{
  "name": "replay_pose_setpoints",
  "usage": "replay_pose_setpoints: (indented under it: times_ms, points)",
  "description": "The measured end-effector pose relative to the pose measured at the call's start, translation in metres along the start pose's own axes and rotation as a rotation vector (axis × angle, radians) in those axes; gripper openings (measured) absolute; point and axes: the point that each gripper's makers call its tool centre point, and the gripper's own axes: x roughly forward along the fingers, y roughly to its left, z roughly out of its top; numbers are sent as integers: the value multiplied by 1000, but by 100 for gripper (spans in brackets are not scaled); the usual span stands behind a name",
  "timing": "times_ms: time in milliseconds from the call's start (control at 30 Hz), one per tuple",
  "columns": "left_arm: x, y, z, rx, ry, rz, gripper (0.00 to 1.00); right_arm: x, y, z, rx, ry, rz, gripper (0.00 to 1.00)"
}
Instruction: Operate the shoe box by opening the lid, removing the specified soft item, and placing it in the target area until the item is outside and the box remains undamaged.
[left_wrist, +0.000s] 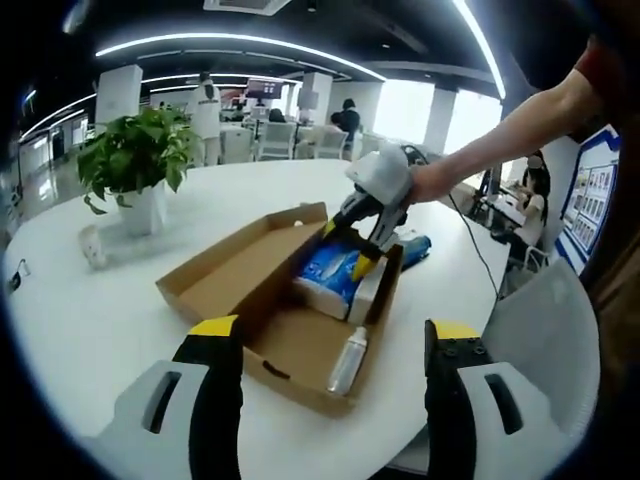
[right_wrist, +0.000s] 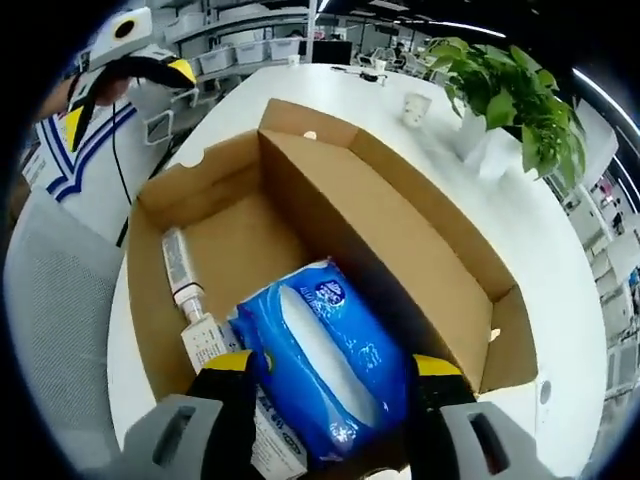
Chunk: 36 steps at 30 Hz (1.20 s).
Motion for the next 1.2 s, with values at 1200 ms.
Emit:
replay_pose_setpoints:
  times_ms: [1200]
  points:
    - [-1,2,8,2,-9,0,73,21,22,-3,-423,141,94,59]
